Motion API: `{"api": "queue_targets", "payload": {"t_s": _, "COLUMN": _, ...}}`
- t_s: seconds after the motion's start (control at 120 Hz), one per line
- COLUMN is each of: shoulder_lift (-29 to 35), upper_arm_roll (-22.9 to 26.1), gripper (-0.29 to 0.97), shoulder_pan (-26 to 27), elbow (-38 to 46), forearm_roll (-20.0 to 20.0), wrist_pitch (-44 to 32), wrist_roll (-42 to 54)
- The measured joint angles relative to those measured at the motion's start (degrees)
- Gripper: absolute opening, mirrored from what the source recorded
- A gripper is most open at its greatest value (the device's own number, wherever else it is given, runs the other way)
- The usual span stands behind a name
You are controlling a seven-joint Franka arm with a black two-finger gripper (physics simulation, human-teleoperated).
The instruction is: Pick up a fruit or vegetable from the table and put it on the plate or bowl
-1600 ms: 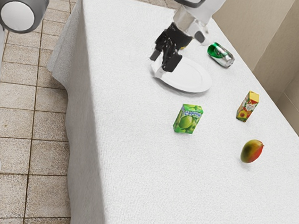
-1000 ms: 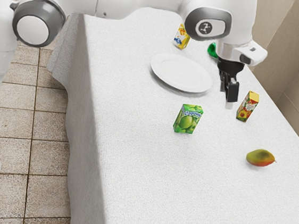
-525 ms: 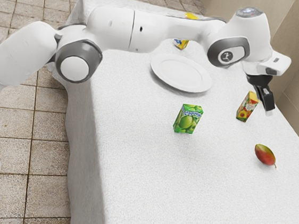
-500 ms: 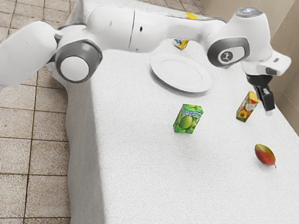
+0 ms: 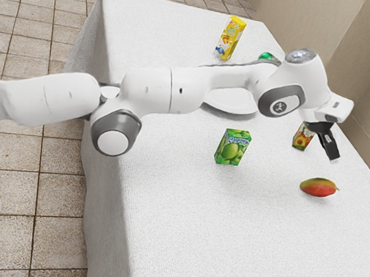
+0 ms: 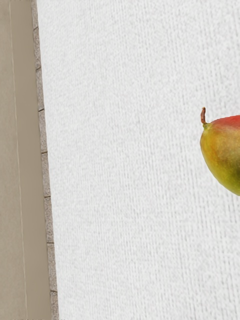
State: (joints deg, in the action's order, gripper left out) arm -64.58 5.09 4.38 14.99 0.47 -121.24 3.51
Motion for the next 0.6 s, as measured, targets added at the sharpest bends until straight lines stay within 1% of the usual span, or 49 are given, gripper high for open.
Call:
{"api": "queue_targets", "payload": {"t_s": 0.242, "shoulder_lift": -4.61, "upper_arm_roll": 0.47, "gripper": 0.68, "shoulder_pan": -0.05, "elbow": -2.37, "forearm_roll": -0.98, "wrist_pitch": -3.93, "wrist_roll": 0.22}}
{"api": "queue_targets", "payload": {"t_s": 0.433, "shoulder_lift": -5.59, "upper_arm_roll": 0.46, "gripper": 0.68, "shoulder_pan": -0.34, "elbow": -2.14, "forearm_roll": -1.62, "wrist_pitch": -5.96, "wrist_roll": 0.33}}
{"api": "queue_targets", "payload": {"t_s": 0.6, "shoulder_lift": -6.54, "upper_arm_roll": 0.52, "gripper": 0.68, "shoulder_pan": 0.82, "elbow": -1.85, "forearm_roll": -2.84, "wrist_pitch": -9.24, "wrist_roll": 0.40}}
